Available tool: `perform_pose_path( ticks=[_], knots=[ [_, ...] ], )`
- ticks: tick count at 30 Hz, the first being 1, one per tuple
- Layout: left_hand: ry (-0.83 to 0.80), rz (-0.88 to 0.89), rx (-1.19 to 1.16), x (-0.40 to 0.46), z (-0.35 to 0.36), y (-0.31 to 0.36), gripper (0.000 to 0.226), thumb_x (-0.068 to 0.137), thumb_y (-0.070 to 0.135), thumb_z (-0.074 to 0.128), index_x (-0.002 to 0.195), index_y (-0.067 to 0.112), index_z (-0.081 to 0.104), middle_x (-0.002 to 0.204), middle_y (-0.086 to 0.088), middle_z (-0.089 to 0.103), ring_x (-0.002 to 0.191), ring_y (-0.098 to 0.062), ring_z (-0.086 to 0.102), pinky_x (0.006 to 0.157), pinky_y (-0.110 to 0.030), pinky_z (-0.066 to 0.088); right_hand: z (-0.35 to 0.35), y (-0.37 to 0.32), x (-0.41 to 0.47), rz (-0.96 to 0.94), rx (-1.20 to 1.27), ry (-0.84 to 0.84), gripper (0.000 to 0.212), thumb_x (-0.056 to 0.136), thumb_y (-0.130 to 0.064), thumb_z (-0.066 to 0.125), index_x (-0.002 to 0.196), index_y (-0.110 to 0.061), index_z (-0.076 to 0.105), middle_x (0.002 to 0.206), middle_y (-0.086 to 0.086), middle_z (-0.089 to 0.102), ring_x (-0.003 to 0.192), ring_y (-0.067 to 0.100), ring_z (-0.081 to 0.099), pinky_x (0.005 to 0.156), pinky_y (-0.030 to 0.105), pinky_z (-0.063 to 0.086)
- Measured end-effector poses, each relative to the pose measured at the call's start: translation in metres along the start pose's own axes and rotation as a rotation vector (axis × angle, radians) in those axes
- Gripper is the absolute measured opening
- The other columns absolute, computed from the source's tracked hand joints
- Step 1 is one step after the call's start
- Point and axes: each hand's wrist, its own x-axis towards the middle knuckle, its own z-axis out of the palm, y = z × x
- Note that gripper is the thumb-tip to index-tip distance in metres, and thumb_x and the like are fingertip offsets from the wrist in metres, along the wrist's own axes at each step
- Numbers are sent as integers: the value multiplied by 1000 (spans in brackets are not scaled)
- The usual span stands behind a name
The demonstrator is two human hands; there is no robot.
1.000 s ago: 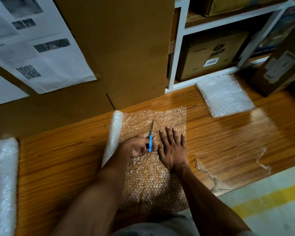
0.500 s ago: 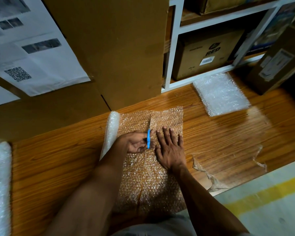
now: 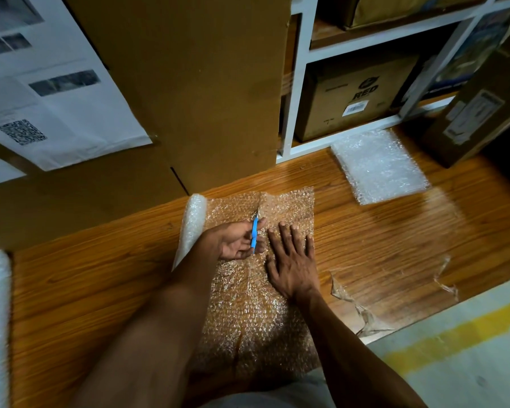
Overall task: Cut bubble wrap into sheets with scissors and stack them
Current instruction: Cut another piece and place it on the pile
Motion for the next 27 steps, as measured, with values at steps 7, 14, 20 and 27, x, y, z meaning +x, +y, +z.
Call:
perform_pose_path(
  ticks=[7, 14, 20, 27],
  knots=[
    [135, 68, -74, 6, -2, -7, 28, 97, 19, 69, 113, -4, 67, 85, -14, 72, 67, -16, 73, 39, -12, 45, 1, 1, 0, -3, -14, -5, 71, 105, -58, 18, 168, -30, 0, 175, 4, -15, 161, 27, -17, 128, 61, 1],
    [82, 24, -124, 8, -9, -5, 36, 98, 25, 69, 117, -5, 64, 86, -15, 73, 59, -12, 70, 39, -11, 44, 0, 1, 0, -1, -1, 1, 72, 105, -57, 23, 168, -31, 1, 175, 3, -12, 161, 27, -15, 128, 61, 1],
    [29, 6, -87, -5, -1, 5, 49, 89, 31, 70, 124, -3, 64, 95, -11, 77, 69, -12, 74, 45, -16, 51, 0, 1, 1, 2, -7, -3, 73, 105, -58, 22, 168, -31, -1, 175, 5, -12, 161, 27, -15, 128, 61, 1],
    [15, 5, -21, 3, -5, 9, 72, 79, 55, 73, 123, 0, 64, 104, -12, 76, 92, -18, 72, 64, -23, 58, -1, 1, 1, 6, -7, -18, 73, 104, -58, 21, 168, -32, -3, 175, 3, -14, 161, 26, -17, 128, 61, 1]
  ],
)
